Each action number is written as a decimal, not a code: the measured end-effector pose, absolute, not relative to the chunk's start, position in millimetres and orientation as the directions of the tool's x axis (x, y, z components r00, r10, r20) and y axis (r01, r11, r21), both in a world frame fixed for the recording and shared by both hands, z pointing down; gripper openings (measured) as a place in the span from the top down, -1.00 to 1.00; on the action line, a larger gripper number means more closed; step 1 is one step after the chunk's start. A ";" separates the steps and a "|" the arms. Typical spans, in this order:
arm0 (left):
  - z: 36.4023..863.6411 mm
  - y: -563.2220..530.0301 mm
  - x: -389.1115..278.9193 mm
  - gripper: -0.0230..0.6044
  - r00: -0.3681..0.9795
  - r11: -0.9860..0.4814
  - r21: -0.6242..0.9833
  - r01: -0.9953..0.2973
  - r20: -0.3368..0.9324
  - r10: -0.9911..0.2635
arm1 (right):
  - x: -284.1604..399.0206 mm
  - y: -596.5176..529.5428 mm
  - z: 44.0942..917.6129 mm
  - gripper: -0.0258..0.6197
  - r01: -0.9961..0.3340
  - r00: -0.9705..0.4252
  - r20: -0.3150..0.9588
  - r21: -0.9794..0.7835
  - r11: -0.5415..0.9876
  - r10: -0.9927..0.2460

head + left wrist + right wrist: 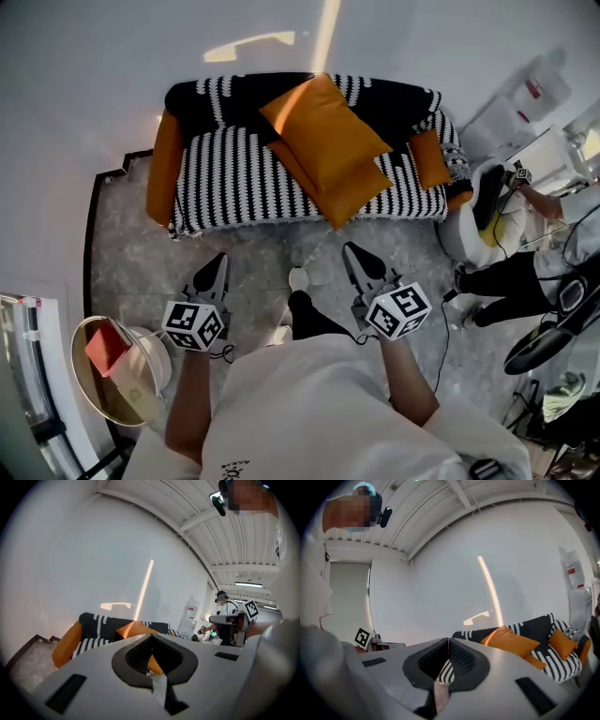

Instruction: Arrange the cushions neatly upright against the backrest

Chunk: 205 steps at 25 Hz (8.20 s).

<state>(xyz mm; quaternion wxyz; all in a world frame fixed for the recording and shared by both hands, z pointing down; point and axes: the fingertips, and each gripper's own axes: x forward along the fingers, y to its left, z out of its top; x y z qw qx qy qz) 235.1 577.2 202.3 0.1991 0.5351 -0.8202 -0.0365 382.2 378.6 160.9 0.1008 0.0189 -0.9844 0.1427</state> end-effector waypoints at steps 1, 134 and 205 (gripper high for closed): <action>204.2 574.8 229.2 0.87 -0.353 0.431 0.270 -0.861 0.293 -0.889 | 374.1 374.0 163.4 0.85 -0.060 -0.979 0.204 -0.279 0.959 -0.002; 669.7 28.4 -276.3 0.30 0.272 -0.516 -0.037 -0.856 0.816 -0.510 | 176.0 77.4 683.3 -0.16 -0.845 -0.303 0.846 -0.027 0.534 -0.438; 469.0 482.6 -451.5 0.79 -0.299 0.603 0.107 -0.791 0.792 -0.533 | -203.2 139.5 468.2 0.77 -0.197 -0.637 0.769 -0.240 0.951 0.062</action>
